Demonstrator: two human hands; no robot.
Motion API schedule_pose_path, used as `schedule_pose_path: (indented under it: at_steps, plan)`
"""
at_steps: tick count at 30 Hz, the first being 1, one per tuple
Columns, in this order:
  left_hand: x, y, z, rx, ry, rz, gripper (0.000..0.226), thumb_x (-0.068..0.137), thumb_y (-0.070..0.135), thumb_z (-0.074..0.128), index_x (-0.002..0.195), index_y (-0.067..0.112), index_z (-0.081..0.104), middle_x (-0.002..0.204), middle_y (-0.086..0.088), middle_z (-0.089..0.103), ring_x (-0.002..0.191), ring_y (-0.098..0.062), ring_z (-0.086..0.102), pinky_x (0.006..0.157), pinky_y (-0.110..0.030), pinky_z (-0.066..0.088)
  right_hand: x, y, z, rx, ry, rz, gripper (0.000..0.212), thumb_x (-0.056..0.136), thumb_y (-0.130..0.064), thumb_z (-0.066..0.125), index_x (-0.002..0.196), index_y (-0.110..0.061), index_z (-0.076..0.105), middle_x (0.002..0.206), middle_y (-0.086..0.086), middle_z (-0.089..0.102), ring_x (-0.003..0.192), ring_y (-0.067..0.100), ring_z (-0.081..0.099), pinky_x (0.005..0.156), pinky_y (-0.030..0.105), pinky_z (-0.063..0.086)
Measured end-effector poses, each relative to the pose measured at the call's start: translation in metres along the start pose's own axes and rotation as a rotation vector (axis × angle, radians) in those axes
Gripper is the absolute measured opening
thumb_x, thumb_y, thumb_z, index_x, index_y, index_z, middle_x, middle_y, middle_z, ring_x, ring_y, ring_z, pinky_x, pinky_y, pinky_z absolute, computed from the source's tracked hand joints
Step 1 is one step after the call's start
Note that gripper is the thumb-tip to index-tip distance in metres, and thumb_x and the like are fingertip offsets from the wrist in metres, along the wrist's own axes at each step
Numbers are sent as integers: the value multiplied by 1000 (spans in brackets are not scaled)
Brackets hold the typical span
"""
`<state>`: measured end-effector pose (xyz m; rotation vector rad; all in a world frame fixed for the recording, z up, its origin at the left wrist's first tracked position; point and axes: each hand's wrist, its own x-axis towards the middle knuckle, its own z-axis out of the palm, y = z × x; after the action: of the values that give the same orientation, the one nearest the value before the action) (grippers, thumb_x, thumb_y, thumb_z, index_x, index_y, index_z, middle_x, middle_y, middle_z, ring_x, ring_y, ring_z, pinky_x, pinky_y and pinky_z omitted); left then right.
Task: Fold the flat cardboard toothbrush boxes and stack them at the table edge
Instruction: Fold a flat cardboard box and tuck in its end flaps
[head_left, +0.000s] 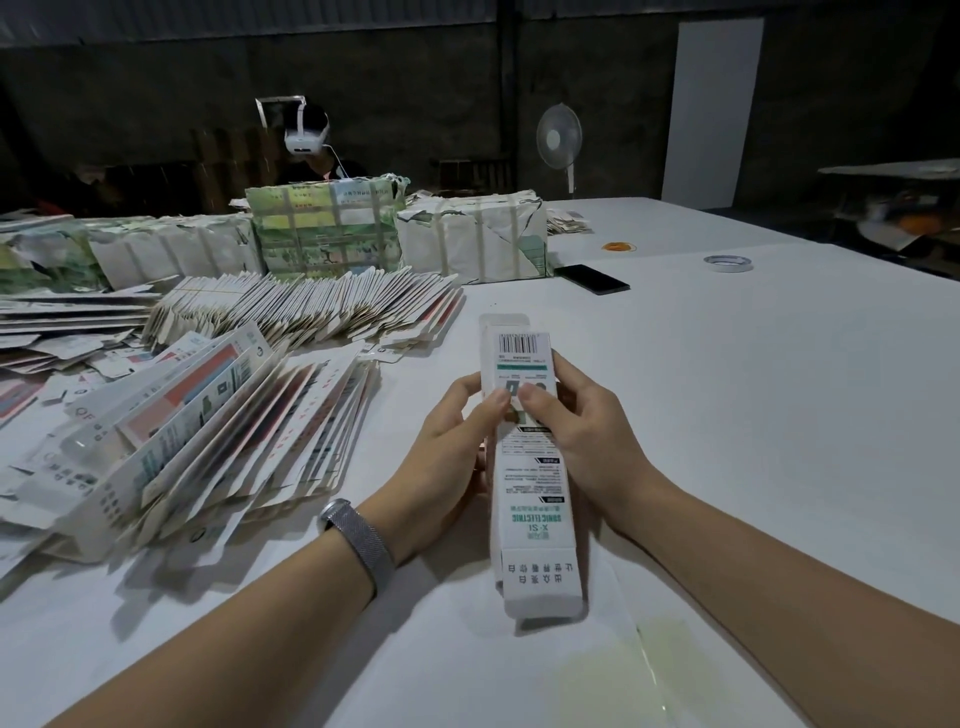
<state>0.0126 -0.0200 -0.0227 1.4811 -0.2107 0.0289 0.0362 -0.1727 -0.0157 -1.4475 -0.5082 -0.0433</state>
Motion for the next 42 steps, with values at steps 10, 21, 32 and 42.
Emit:
schedule_pose_path:
  at_steps: [10,21,32,42]
  plan:
    - [-3,3,1,-72,87,23,59,86,48,60,138,41,35,99,-3,78,63,-21,72,50,-34,58,-5,-2,6,25,-77,26,50,85,-26,66,127,-48,49,100,7,76,82,25,75,65,32,59]
    - [-5,2,0,-63,45,74,39,94,41,56,130,41,43,95,-6,78,67,-23,73,54,-35,59,-7,-4,1,78,-87,69,45,96,-11,63,129,-39,49,101,15,74,80,29,75,64,33,59]
    - [-2,-1,-1,-42,-13,38,36,90,42,58,123,32,48,83,-11,74,64,-33,66,65,-38,52,-1,0,-4,47,-57,140,26,95,-34,57,121,-31,53,93,13,77,74,26,74,61,34,58]
    - [-3,-3,0,-33,-56,67,41,86,44,67,122,30,52,100,-21,75,79,-37,67,77,-52,50,1,-3,-4,156,86,138,10,85,-17,69,88,-16,59,89,9,69,71,24,69,58,28,55]
